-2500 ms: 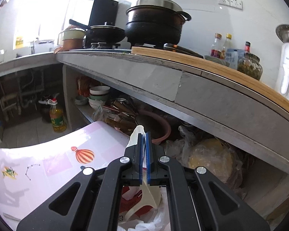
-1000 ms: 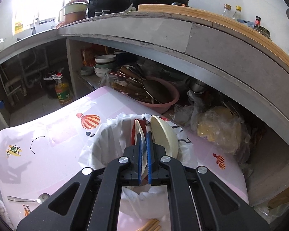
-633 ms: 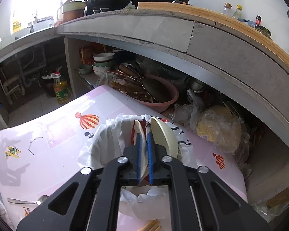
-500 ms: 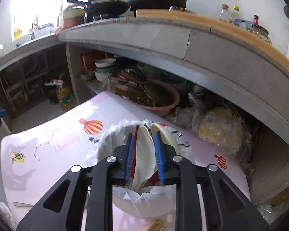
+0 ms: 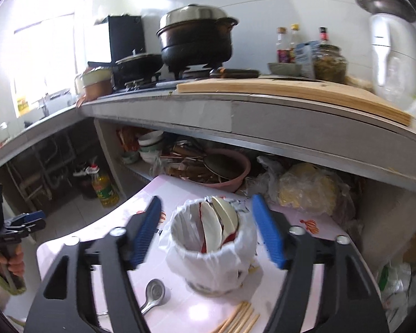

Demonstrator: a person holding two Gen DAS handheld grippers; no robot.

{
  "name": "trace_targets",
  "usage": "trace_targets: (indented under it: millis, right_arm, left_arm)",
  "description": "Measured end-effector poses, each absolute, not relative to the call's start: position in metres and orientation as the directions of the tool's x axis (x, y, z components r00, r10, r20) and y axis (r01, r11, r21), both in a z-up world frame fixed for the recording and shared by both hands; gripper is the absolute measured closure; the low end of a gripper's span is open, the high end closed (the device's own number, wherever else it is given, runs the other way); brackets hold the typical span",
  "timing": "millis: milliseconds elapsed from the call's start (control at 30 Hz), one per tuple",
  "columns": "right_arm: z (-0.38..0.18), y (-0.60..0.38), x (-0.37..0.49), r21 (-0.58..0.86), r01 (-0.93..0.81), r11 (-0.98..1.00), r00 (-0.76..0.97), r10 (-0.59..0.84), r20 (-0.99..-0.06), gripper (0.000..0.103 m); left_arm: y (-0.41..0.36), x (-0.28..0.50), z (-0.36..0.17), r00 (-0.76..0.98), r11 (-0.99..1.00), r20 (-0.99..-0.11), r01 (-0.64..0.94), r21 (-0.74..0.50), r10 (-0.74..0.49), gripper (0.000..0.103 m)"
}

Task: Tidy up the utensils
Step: 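Withdraw both tools back toward the steel spoons on the table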

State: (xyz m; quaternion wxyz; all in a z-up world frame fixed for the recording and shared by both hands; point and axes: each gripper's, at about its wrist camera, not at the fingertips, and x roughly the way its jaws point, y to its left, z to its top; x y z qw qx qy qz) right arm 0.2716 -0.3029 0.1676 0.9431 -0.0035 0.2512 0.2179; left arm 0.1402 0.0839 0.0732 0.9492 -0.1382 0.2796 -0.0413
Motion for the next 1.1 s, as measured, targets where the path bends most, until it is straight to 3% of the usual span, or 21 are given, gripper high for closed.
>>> trace_targets:
  millis: [167,567,1100]
  right_arm:
    - [0.163,-0.312,0.23,0.089,-0.349,0.933,0.795,0.345,-0.499,0.007]
    - [0.099,-0.31,0.148,0.048,-0.14,0.989,0.783,0.14,-0.605,0.006]
    - [0.024,-0.299,0.117,0.121,-0.09,0.989,0.703,0.149,-0.695,0.006]
  left_arm:
    - [0.079,0.138,0.07,0.833,0.955,-0.525,0.018,-0.295,-0.178,0.02]
    - [0.047,0.136,0.045,0.767,0.953,-0.582,0.125,-0.278,-0.271,0.02]
    - [-0.049,0.142,-0.021,0.537,0.89,-0.743,0.422,-0.173,-0.399,0.02]
